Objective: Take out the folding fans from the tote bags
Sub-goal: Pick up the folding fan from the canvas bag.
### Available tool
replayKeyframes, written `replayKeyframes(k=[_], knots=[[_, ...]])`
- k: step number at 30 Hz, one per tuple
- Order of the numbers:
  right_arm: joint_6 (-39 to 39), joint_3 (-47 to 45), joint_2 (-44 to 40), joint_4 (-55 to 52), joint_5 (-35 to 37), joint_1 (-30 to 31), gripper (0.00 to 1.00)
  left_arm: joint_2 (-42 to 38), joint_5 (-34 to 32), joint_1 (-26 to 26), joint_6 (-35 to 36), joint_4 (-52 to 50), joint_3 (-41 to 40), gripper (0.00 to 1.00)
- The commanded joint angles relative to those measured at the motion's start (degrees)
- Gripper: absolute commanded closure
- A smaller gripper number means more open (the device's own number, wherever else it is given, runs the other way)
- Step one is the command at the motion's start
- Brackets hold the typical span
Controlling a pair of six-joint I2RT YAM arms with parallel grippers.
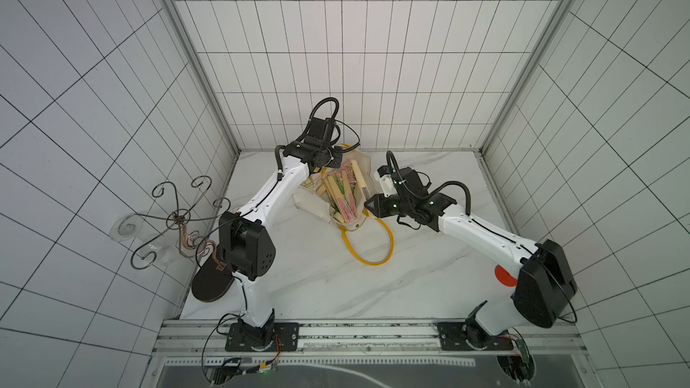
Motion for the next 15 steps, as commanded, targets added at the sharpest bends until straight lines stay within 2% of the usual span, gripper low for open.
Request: replayKeyframes(k=[1,9,15], knots=[[0.6,-5.3,-5.3,-4.0,2.4,-0.2,0.87,1.1,-1.4,1.1,-3.2,1.4,1.4,1.0],[1.5,-10.2,-14.0,-9.7,7.2,-1.4,0.87,2.7,-1.4,1.9,-6.1,2.5,2.2,1.0],[0.7,-12.3,-18.7,-13.2,8.4,-7.0,0.89,2.7,-0.2,1.9,-6.6,2.6,1.8,1.0]])
